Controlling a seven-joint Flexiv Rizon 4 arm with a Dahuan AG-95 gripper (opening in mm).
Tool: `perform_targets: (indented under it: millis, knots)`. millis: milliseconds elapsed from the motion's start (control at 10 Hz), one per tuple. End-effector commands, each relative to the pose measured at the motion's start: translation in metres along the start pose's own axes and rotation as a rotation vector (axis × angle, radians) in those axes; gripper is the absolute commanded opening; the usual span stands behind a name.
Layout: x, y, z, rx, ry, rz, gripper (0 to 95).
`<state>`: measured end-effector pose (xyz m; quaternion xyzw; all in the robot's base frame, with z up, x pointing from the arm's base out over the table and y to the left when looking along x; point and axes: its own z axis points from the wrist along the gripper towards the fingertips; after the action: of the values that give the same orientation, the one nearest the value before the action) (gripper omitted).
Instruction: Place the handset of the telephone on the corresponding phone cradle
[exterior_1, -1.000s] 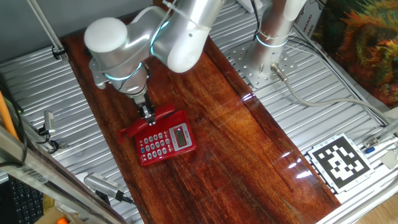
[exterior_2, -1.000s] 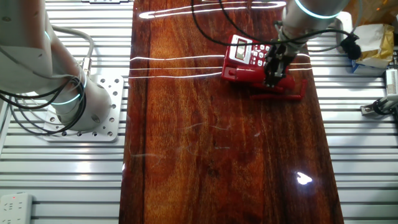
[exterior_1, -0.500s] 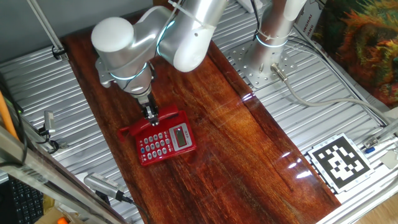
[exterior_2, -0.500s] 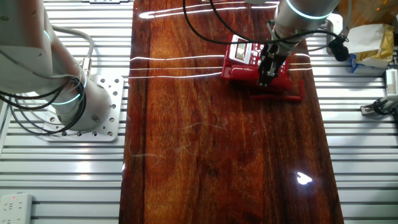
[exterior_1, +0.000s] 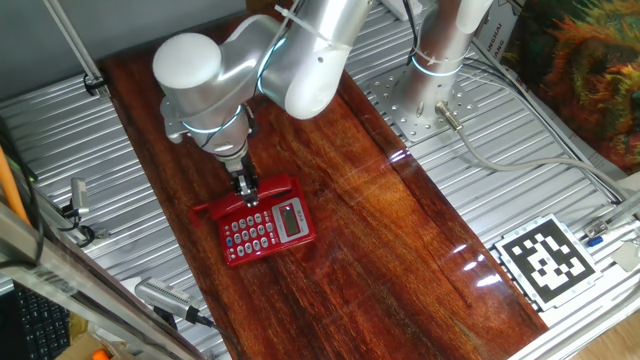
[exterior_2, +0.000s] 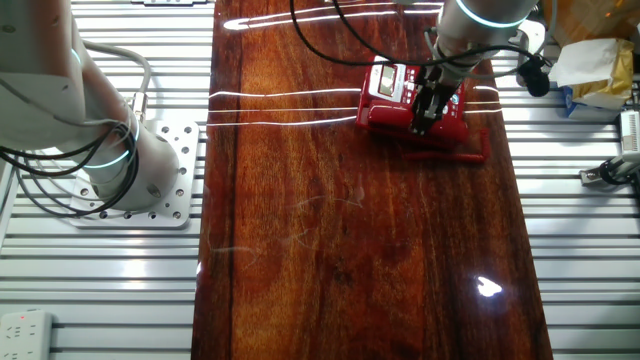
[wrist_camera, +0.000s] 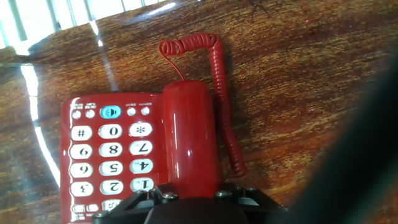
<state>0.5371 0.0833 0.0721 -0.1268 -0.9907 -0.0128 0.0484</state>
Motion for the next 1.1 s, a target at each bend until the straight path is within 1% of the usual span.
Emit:
perform_targets:
  millis: [100, 200, 300, 400, 500, 600, 800, 1000, 1100]
  knots:
    - [0.002, -0.001, 0.003, 0.005, -0.004, 0.002, 0.0]
    - [0.002, -0.001, 0.002, 0.005, -0.015, 0.002, 0.0]
    - [0.002, -0.001, 0.002, 0.001, -0.013, 0.002, 0.0]
    - [0.003, -0.001, 0.002, 0.012, -0.006, 0.002, 0.0]
    - [0.004, -0.002, 0.002, -0.002, -0.01, 0.001, 0.0]
    - [0.005, -0.001, 0.002, -0.002, -0.01, 0.001, 0.0]
    - [0.011, 0.001, 0.005, -0.002, -0.002, 0.001, 0.0]
    - [0.014, 0.005, 0.007, -0.005, -0.009, 0.001, 0.0]
    - [0.014, 0.005, 0.007, 0.006, -0.011, 0.002, 0.0]
